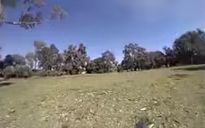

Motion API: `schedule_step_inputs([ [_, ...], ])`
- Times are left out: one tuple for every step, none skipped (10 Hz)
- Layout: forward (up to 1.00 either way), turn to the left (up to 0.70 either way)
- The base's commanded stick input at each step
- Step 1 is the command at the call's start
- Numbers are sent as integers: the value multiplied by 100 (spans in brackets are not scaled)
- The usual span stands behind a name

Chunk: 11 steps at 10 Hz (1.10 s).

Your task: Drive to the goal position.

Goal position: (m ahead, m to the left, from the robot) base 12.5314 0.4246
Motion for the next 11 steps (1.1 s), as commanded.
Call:
schedule_step_inputs([
  [100, 0],
  [100, 0],
  [100, 0],
  [100, 0],
  [100, 0],
  [100, 0],
  [100, 0],
  [100, 0],
  [100, 0],
  [100, 0],
  [100, 0],
])
